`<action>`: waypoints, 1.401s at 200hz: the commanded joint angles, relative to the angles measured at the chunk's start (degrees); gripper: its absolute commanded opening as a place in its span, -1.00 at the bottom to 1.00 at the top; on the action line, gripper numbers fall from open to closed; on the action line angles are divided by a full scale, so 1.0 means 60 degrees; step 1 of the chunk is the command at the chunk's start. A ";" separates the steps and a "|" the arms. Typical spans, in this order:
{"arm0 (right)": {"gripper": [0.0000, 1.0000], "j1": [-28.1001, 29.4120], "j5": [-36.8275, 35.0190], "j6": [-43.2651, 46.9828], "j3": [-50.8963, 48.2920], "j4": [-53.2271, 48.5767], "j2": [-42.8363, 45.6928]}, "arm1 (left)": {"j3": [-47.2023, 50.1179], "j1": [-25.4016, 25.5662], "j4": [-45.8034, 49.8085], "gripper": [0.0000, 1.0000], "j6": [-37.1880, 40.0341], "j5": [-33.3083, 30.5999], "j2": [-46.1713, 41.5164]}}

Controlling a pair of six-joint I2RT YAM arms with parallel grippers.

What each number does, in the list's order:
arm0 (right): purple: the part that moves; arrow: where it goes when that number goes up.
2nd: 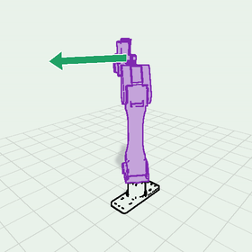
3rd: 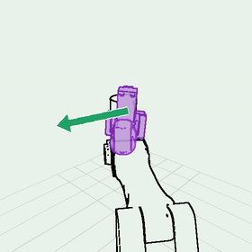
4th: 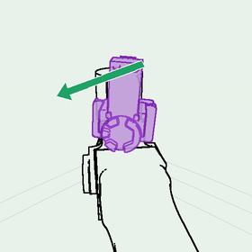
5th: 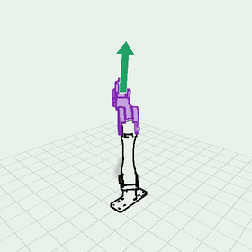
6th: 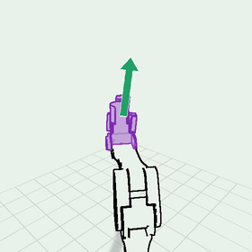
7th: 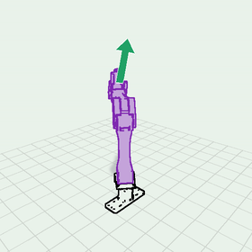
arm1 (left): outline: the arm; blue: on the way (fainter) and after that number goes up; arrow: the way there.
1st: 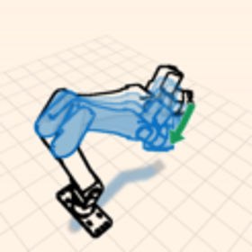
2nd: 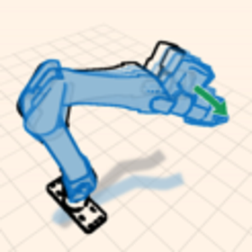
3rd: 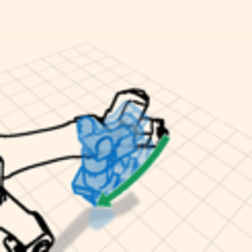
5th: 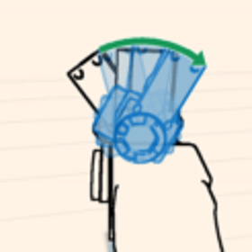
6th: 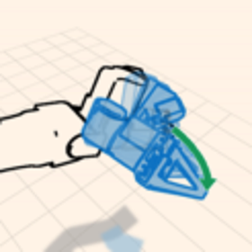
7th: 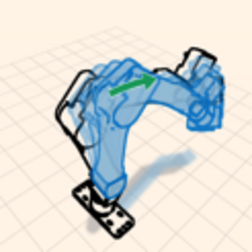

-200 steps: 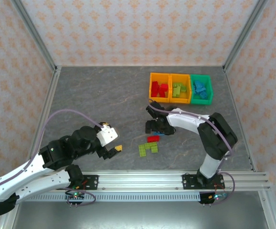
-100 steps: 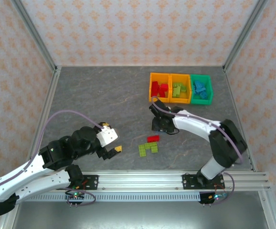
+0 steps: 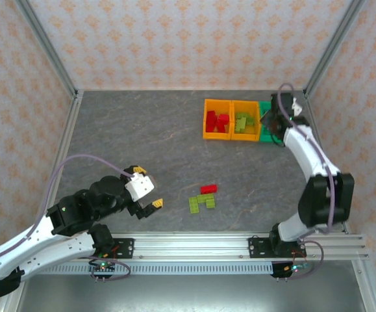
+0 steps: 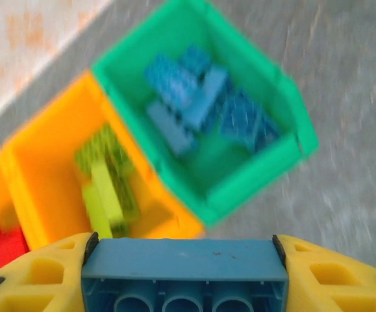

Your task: Sort the legos into containers by color

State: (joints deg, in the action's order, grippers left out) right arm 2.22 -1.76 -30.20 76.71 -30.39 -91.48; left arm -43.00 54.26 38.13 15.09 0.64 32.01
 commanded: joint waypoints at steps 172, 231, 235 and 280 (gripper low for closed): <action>0.85 0.0307 0.3131 0.0273 -0.1808 -0.0709 0.2654 | -0.0078 -0.0619 -0.0163 1.00 -0.0587 -0.0287 -0.0207; 0.99 0.4696 0.3851 0.0889 -0.4253 -0.1498 0.4725 | -0.0256 -0.0609 -0.0442 1.00 -0.0229 0.1351 -0.0086; 0.99 0.5016 0.3733 0.0748 -0.4343 -0.1471 0.4671 | -0.0272 -0.0612 -0.0402 1.00 -0.0158 0.1341 -0.0057; 0.99 0.7663 0.2165 0.0093 -0.4224 -0.1731 0.3033 | -0.0085 -0.0619 -0.0112 1.00 -0.0029 0.1559 -0.0025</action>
State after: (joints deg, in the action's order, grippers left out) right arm 43.44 17.45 -26.92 50.37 -38.57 -68.62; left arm -43.03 50.85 37.52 13.63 8.21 32.14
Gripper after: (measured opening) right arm 0.993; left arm 0.998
